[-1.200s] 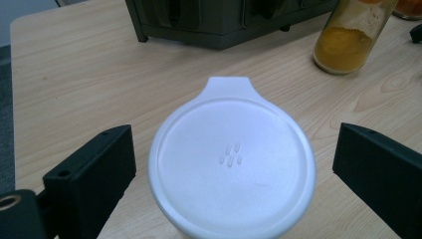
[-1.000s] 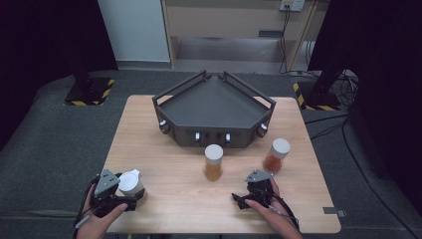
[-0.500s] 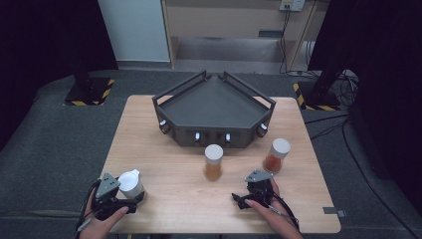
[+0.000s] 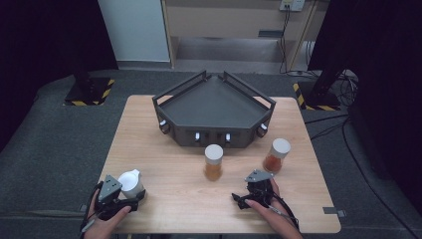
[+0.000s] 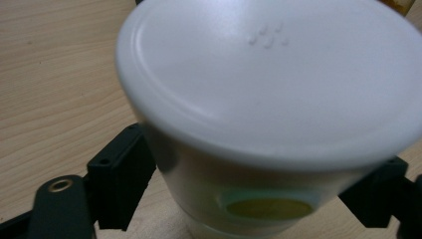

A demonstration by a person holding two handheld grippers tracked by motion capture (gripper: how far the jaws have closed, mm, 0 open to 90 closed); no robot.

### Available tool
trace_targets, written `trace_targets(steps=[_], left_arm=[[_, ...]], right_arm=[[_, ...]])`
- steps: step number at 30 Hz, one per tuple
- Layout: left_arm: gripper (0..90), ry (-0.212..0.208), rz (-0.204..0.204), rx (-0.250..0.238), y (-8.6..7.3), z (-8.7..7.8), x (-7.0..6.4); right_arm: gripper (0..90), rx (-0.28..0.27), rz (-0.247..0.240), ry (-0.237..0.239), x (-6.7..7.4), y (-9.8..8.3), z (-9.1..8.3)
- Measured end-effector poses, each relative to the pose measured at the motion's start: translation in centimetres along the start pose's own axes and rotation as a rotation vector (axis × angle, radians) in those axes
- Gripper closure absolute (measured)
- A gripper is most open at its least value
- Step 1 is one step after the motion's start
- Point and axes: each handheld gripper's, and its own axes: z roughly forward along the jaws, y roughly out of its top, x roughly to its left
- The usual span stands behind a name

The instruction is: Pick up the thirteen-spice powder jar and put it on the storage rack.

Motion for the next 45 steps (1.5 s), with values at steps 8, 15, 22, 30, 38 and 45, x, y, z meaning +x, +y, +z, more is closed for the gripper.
trace_targets(steps=[8, 15, 22, 30, 38, 45], left_arm=[[29.2, 0.009, 0.026, 0.008, 0.5, 0.0, -0.4], [29.3, -0.01, 0.065, -0.021, 1.9, -1.4, -0.6], [29.3, -0.044, 0.118, -0.014, 3.2, -1.8, -0.4], [29.3, -0.103, 0.154, -0.006, 3.5, -0.9, 0.5], [29.3, -0.167, 0.19, -0.014, 3.6, 0.2, 1.2], [29.3, -0.21, 0.199, -0.028, 3.9, 1.0, 1.8]], right_arm=[[0.5, 0.0, 0.0, 0.0, 0.0, 0.0, 0.0], [0.5, 0.0, 0.0, 0.0, 0.0, 0.0, 0.0], [0.5, 0.0, 0.0, 0.0, 0.0, 0.0, 0.0], [0.5, 0.0, 0.0, 0.0, 0.0, 0.0, 0.0], [0.5, 0.0, 0.0, 0.0, 0.0, 0.0, 0.0], [0.5, 0.0, 0.0, 0.0, 0.0, 0.0, 0.0]])
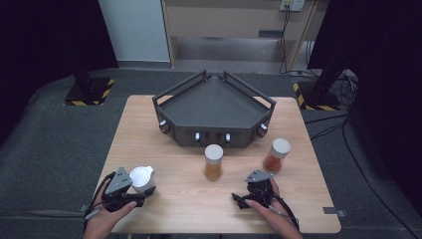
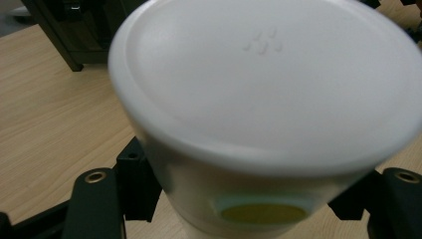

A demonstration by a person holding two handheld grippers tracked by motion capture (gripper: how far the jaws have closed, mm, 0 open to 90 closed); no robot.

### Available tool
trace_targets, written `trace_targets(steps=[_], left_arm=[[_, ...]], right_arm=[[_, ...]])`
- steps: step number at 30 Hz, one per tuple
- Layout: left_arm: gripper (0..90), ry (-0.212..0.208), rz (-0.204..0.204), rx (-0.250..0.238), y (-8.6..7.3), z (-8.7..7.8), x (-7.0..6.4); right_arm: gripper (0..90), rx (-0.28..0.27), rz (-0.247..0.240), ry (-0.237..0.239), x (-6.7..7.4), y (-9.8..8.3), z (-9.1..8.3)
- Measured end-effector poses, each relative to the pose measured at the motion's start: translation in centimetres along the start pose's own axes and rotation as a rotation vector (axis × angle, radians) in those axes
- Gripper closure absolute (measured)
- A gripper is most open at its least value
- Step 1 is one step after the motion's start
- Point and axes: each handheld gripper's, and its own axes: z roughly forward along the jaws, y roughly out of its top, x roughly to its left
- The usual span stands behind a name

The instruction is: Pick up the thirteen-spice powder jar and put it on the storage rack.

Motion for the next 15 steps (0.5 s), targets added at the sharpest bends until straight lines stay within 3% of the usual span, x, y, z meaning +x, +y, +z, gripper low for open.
trace_targets(steps=[15], left_arm=[[29.3, -0.049, 0.055, 0.001, 1.6, 1.4, 0.6]], right_arm=[[0.5, 0.0, 0.0, 0.0, 0.0, 0.0, 0.0]])
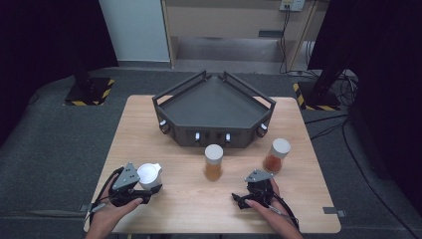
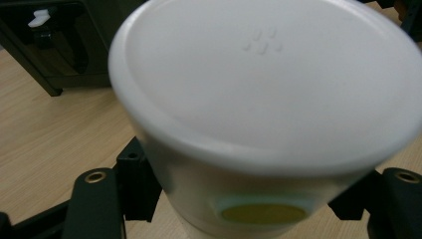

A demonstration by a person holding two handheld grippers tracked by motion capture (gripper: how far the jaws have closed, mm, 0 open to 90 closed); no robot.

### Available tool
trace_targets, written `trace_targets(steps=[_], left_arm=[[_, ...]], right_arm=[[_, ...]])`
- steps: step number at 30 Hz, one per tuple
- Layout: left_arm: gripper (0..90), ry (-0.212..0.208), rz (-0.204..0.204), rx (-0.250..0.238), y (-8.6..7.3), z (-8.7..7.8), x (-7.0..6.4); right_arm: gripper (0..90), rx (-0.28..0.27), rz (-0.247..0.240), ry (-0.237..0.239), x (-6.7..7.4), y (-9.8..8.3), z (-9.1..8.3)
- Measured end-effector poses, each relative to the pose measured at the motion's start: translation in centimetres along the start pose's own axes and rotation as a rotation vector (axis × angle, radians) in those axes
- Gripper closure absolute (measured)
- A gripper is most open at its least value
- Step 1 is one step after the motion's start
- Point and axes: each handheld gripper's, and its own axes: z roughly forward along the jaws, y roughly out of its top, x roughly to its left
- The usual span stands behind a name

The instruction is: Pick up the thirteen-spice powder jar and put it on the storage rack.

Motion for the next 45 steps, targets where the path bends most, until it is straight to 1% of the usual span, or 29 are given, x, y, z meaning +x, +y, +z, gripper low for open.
trace_targets(steps=[2, 8, 11, 18, 28, 33, 45], left_arm=[[29.3, -0.012, 0.011, 0.003, 0.3, 0.4, 0.2], [29.3, -0.028, 0.02, 0.006, 1.0, 0.9, 0.6], [29.3, -0.036, 0.032, 0.01, 1.5, 1.2, 0.7], [29.3, -0.052, 0.043, 0.006, 2.5, 1.9, 1.1], [29.3, -0.068, 0.07, 0.009, 4.0, 2.7, 1.4], [29.3, -0.071, 0.071, 0.006, 4.4, 2.8, 1.5], [29.3, -0.09, 0.097, -0.002, 6.3, 2.9, 1.8]], right_arm=[[0.5, 0.0, 0.0, 0.0, 0.0, 0.0, 0.0], [0.5, 0.0, 0.0, 0.0, 0.0, 0.0, 0.0], [0.5, 0.0, 0.0, 0.0, 0.0, 0.0, 0.0], [0.5, 0.0, 0.0, 0.0, 0.0, 0.0, 0.0], [0.5, 0.001, 0.0, 0.0, 0.0, 0.0, 0.0], [0.5, 0.001, 0.001, -0.001, 0.0, 0.0, 0.0], [0.5, 0.001, 0.0, -0.001, 0.0, 0.0, 0.0]])
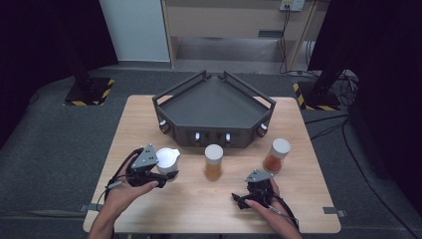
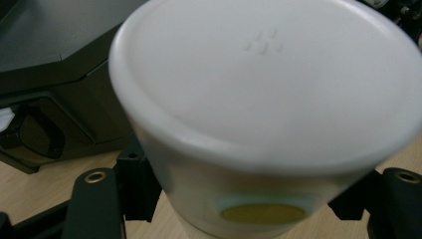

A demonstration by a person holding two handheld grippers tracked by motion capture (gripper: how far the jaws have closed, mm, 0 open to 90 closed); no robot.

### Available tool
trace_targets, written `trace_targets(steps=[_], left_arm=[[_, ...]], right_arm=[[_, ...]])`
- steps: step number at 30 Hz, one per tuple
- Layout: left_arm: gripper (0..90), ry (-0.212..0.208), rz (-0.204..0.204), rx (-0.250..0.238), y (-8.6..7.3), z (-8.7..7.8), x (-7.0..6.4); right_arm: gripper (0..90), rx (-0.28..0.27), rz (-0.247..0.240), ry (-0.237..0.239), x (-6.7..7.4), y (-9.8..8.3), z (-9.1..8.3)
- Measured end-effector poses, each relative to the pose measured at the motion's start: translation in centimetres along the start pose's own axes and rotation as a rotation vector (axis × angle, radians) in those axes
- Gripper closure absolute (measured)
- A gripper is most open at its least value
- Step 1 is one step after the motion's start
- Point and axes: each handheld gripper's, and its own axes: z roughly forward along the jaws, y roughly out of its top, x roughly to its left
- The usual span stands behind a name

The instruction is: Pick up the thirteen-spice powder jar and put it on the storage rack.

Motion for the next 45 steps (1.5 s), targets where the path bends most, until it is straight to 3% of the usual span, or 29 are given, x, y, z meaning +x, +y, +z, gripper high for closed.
trace_targets(steps=[23, 35, 45], left_arm=[[29.3, -0.028, 0.023, -0.026, 3.0, -0.6, 2.1], [29.3, -0.052, 0.056, -0.028, 4.8, -0.5, 3.2], [29.3, -0.057, 0.049, -0.056, 5.4, -0.4, 4.3]], right_arm=[[0.5, 0.0, 0.0, 0.0, 0.0, 0.0, 0.0], [0.5, 0.0, 0.0, 0.0, 0.0, 0.0, 0.0], [0.5, 0.0, 0.0, 0.0, 0.0, 0.0, 0.0]])
